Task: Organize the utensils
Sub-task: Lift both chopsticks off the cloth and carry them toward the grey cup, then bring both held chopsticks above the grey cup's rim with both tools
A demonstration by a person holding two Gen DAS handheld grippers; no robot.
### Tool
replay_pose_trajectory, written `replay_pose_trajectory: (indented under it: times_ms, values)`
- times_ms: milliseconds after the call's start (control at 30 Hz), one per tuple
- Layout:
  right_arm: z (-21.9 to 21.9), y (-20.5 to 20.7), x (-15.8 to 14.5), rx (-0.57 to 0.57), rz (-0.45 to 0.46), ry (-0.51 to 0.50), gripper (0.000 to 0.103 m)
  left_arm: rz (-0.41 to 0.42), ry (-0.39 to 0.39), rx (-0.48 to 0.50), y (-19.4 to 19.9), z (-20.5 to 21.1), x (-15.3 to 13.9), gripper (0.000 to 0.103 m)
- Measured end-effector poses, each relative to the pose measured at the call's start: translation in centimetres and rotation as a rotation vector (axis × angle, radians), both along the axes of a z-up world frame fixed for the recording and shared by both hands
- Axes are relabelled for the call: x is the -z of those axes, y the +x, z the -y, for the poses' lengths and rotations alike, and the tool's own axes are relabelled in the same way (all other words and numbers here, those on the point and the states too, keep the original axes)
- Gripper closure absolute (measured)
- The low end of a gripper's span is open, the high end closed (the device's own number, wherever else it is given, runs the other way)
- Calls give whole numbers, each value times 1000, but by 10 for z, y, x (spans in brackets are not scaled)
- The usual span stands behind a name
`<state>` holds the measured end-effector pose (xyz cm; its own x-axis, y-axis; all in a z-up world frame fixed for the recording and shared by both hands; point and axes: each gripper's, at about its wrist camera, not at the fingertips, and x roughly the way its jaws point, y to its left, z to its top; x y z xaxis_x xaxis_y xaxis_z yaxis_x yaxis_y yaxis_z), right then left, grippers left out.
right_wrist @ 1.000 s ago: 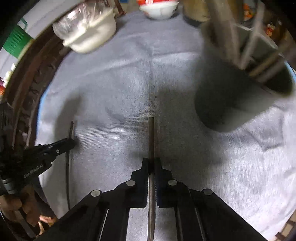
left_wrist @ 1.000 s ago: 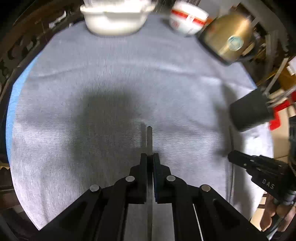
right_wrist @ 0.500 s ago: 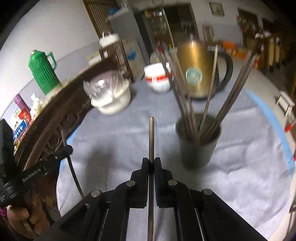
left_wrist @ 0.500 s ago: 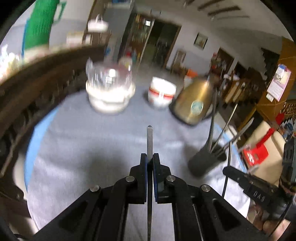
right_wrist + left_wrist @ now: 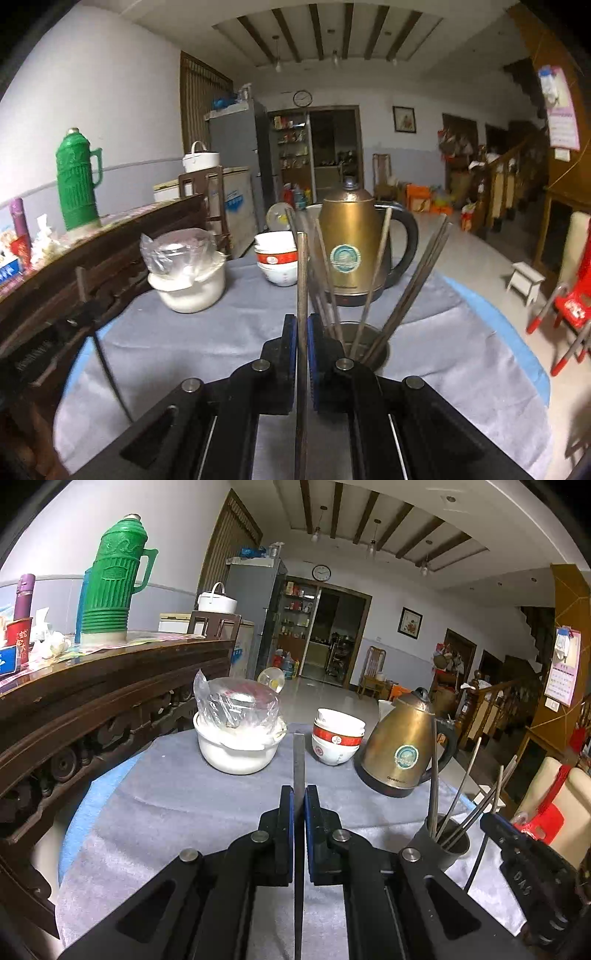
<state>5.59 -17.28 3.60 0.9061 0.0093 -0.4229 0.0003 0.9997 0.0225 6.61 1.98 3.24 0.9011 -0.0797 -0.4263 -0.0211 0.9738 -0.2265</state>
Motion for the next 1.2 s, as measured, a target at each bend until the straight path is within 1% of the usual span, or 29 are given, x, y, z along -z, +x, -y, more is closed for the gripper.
replay_pose_trajectory:
  times_ms: [67, 167, 233, 400, 500, 567, 667, 767, 833, 933, 1033, 1200]
  values:
    - [1, -5, 8, 3, -2, -16, 97, 14, 9, -8, -5, -1, 0, 97]
    - [3, -15, 11, -4, -3, -28, 97, 26, 21, -1, -11, 0, -1, 97]
    - [6, -26, 9, -9, 1, -33, 97, 37, 29, 2, -18, -1, -2, 97]
    - [19, -50, 5, 0, 11, -17, 97, 55, 15, 10, -41, -7, -6, 97]
    - [24, -44, -2, 19, 28, 1, 97, 55, 5, 16, -47, -8, -7, 97]
    - [23, -35, -10, 27, 66, 6, 97, 52, 4, 13, -48, -7, -7, 97]
    - [13, -19, -14, 30, 110, -30, 97, 49, 8, 10, -49, -6, -7, 97]
    - [6, -8, -3, 32, 127, -68, 97, 48, 4, 4, -50, -6, -7, 97]
    - [7, -6, 9, 40, 113, -64, 97, 50, 7, 6, -50, -4, -7, 97]
    - [11, -18, 9, 49, 140, -66, 97, 55, 17, 13, -51, -1, -7, 97]
    - [15, -30, 6, 43, 149, -77, 96, 46, 7, 19, -49, 0, -8, 97]
    - [25, -56, -3, 17, 141, -64, 96, 47, 8, 26, -54, 0, -9, 97]
